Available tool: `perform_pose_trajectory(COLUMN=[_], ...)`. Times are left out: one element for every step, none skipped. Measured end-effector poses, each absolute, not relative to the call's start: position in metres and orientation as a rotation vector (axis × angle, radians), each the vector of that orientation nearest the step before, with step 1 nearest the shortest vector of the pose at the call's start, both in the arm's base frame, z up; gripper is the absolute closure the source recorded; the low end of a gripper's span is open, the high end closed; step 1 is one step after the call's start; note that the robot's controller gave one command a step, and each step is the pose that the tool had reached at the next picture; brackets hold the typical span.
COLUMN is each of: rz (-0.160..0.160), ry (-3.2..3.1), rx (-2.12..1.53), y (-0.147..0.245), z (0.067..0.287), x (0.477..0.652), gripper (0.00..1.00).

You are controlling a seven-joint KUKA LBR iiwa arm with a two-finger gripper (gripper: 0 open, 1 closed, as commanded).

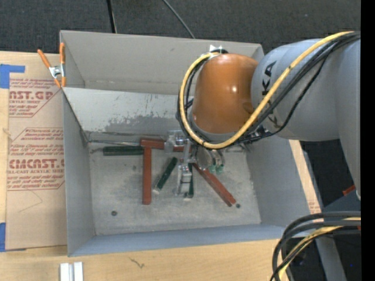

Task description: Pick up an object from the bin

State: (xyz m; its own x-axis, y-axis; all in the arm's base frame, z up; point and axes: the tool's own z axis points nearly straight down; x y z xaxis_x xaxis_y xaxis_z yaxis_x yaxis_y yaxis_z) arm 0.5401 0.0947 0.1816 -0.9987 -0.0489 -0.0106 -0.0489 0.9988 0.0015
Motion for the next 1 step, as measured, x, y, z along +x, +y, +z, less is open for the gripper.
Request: perform_pose_trajectory(rz=[0.002], ry=[3.135], rx=[-0.077], y=[0.0863], z=[0.1201], x=[0.5451], gripper=[0.00])
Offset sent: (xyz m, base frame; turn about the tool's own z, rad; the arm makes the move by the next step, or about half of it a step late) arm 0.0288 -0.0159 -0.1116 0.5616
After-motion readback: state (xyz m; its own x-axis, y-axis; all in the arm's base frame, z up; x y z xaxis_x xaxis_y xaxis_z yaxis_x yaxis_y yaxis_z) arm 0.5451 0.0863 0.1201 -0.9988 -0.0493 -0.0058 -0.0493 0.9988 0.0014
